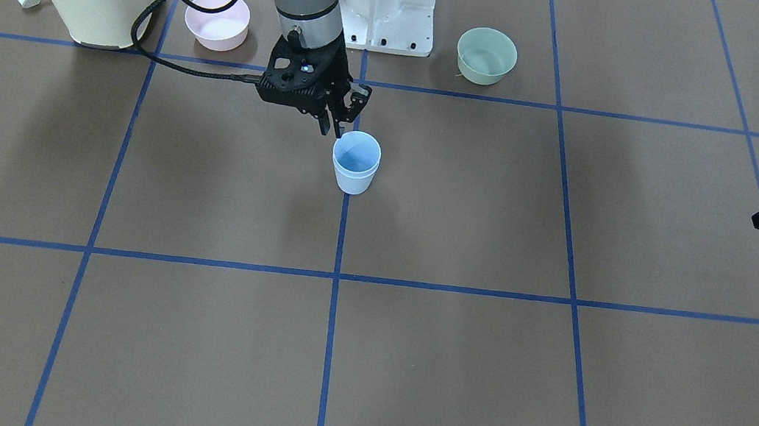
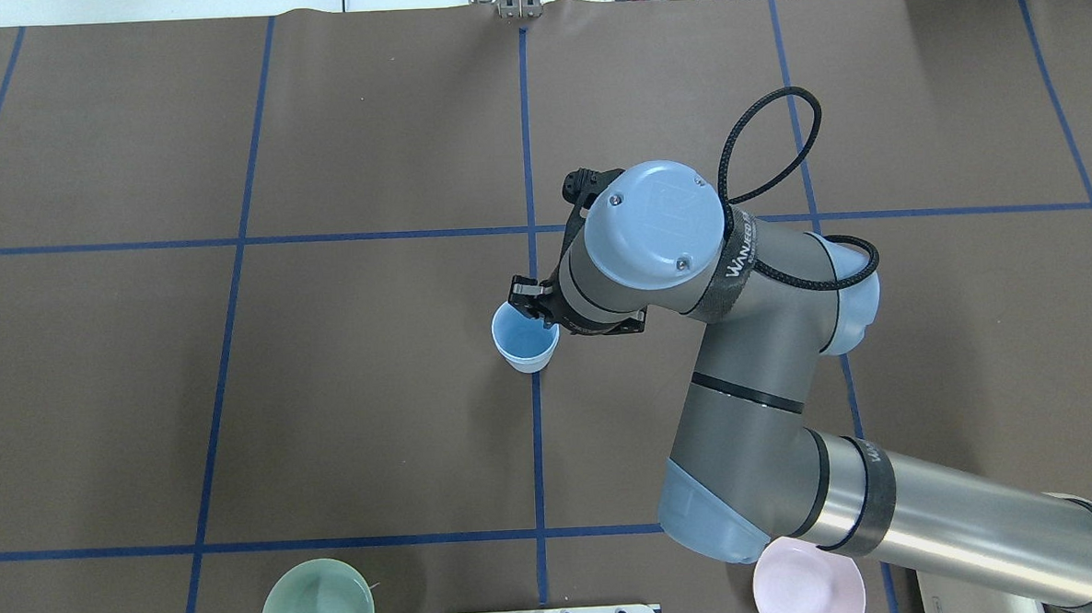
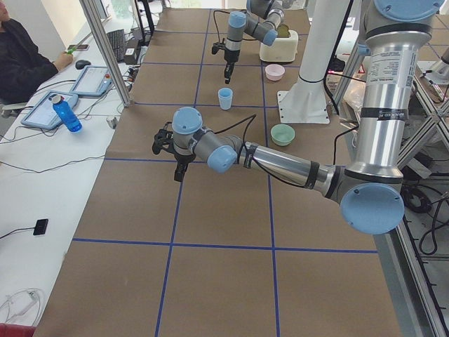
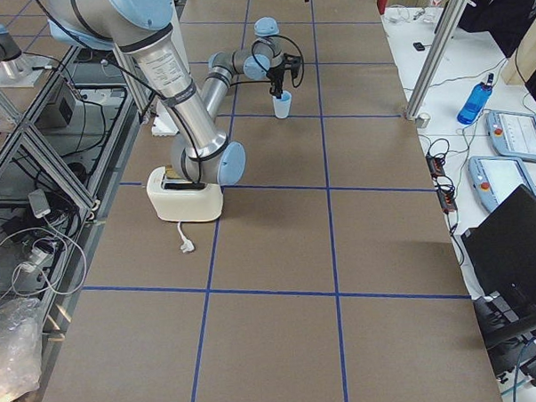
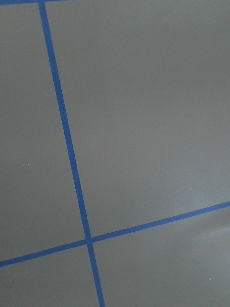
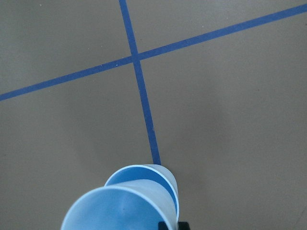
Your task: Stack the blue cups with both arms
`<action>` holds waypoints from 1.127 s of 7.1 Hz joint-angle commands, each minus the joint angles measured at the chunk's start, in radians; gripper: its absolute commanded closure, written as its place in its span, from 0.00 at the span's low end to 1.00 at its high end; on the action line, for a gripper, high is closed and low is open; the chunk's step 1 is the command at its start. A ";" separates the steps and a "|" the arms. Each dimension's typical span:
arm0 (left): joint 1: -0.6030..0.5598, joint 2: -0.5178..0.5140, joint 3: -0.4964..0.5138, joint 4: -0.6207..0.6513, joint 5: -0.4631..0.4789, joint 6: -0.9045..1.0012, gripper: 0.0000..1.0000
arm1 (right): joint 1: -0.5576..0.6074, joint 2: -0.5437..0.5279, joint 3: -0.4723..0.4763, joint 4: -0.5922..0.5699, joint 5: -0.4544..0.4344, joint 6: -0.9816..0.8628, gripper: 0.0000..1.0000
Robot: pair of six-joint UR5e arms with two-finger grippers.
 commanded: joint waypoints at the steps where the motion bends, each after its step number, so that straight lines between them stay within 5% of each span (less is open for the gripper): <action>1: -0.001 0.001 0.000 0.000 -0.001 0.000 0.02 | 0.002 0.003 0.000 0.000 -0.009 0.000 0.00; 3: -0.001 0.001 0.002 0.000 -0.002 0.005 0.02 | 0.085 0.009 0.005 0.003 0.013 -0.029 0.00; 6: -0.048 -0.002 0.020 0.009 -0.004 0.058 0.02 | 0.407 -0.116 -0.017 0.003 0.240 -0.471 0.00; 8: -0.093 0.000 0.069 0.011 -0.018 0.167 0.02 | 0.627 -0.176 -0.136 0.020 0.392 -0.776 0.00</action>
